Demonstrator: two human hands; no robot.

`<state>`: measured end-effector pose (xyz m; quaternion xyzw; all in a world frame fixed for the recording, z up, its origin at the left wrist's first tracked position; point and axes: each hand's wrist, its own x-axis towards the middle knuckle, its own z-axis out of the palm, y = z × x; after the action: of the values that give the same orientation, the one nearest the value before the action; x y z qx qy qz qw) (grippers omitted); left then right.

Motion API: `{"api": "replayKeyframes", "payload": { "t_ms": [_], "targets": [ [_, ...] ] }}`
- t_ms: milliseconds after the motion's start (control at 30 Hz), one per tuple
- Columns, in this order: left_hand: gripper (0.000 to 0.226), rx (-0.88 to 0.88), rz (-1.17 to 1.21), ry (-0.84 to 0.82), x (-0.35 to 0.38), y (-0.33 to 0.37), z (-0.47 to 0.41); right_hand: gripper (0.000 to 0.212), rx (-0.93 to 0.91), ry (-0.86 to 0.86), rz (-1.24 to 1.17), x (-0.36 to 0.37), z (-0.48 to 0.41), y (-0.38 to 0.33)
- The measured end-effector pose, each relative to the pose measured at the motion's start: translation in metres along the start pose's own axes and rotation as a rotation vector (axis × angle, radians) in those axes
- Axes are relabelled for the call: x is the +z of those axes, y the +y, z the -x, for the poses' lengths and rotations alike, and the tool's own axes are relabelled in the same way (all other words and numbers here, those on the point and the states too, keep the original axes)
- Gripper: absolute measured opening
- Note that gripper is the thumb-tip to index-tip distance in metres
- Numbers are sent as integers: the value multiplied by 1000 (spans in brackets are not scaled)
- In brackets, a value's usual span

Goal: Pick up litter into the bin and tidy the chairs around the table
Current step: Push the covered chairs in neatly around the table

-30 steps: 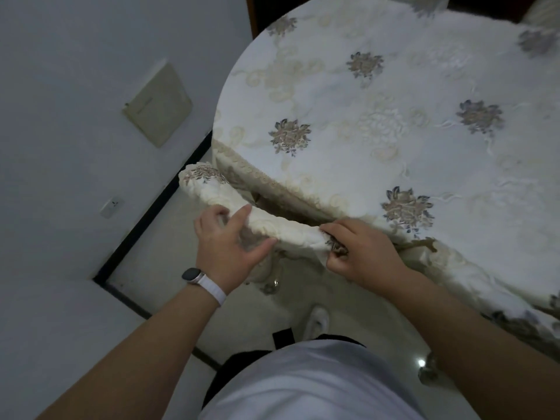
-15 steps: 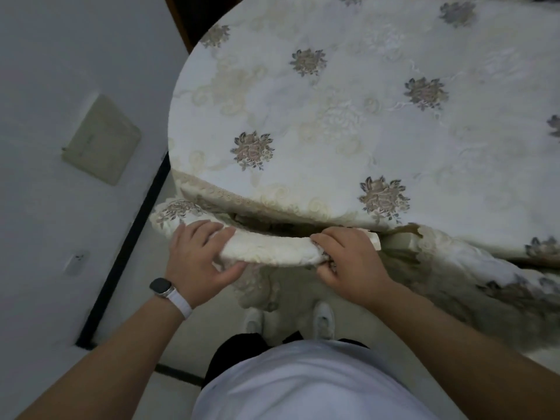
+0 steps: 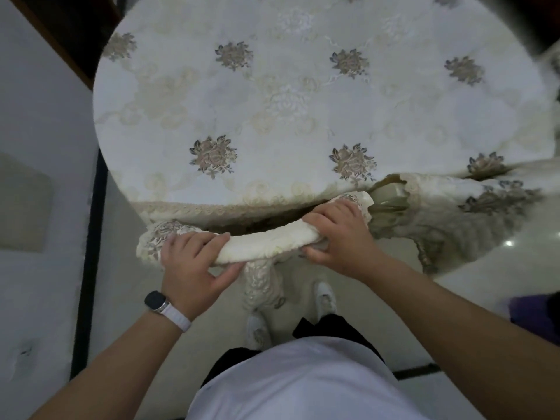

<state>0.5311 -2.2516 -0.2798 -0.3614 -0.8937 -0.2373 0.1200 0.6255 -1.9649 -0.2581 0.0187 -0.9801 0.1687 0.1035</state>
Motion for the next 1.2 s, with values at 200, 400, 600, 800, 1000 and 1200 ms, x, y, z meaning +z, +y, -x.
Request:
{"api": "replayKeyframes", "payload": {
  "t_ms": [200,400,600,800,1000,1200],
  "targets": [
    [49,22,-1,28,4,-5,-8,44,58,66,31,0,-4,-6],
    [48,40,35,14,7,-17,-24,45,134,26,33,3,-12,-8],
    [48,40,37,-19,6,-16,-26,44,124,69,14,4,-10,-7],
    [50,27,53,-26,4,-16,-27,47,119,45,7,9,-13,-4],
    [57,8,67,-56,-1,-21,-27,48,135,51,-22,11,-21,-10],
    [49,-45,32,-78,-11,-17,-25,49,133,-37,-40,7,-24,-17]
  ]
}}
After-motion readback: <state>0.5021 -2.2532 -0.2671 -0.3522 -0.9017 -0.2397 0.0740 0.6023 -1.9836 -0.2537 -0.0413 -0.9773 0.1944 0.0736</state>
